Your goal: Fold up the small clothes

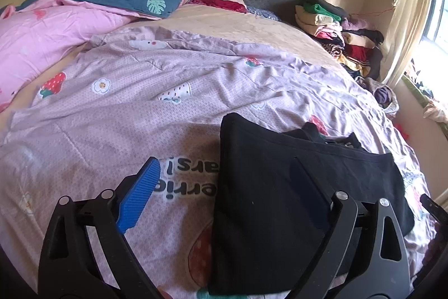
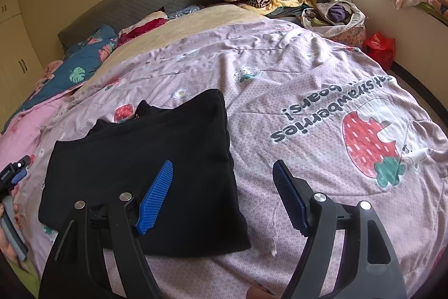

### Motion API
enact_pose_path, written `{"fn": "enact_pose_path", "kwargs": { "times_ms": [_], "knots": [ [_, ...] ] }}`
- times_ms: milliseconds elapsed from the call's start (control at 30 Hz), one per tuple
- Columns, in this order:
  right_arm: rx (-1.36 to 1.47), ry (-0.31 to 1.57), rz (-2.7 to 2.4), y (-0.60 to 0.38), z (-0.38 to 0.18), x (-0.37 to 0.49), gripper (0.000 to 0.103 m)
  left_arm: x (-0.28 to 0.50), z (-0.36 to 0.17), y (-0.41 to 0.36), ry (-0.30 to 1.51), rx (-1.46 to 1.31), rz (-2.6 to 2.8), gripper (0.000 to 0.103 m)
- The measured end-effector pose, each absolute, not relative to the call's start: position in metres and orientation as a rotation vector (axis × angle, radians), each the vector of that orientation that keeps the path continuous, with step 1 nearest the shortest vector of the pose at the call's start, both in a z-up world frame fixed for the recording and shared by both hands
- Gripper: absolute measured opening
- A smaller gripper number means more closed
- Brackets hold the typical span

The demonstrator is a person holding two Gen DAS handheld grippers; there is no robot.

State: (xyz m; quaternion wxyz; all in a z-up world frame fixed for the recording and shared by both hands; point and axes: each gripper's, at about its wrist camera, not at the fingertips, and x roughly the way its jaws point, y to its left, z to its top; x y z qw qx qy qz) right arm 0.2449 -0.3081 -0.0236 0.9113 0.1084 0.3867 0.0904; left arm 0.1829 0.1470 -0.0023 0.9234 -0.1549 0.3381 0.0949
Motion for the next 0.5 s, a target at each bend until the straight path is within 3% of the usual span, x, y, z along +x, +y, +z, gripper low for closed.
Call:
{"fn": "enact_pose_path", "kwargs": {
  "times_ms": [400,500],
  "knots": [
    [0.229,0.863,0.228,-0.307,-0.046,0.24,0.072,0.163,-0.041,0.144,0.831,-0.423,0.079,0.089],
    [0.237,0.875,0.243,-0.306,-0.052,0.241,0.065,0.158,-0.054,0.142,0.859,-0.463,0.055,0.089]
  ]
}}
